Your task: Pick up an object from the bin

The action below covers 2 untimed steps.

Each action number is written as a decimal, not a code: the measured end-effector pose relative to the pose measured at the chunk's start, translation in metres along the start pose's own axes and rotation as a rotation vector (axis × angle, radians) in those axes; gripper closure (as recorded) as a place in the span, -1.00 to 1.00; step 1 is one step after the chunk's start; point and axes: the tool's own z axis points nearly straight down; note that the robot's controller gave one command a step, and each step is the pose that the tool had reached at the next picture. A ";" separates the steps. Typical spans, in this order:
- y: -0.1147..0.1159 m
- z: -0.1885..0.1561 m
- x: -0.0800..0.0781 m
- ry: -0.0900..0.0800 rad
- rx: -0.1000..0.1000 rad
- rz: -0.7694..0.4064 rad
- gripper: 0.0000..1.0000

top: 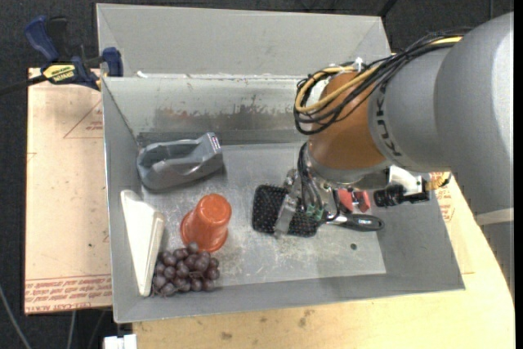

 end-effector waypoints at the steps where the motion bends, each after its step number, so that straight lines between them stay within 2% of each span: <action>1: 0.000 0.000 0.000 0.000 0.000 0.000 1.00; 2: 0.000 -0.002 0.000 0.000 0.000 0.001 1.00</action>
Offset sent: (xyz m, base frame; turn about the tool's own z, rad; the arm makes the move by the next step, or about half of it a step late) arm 0.0001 0.0000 0.0109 0.0000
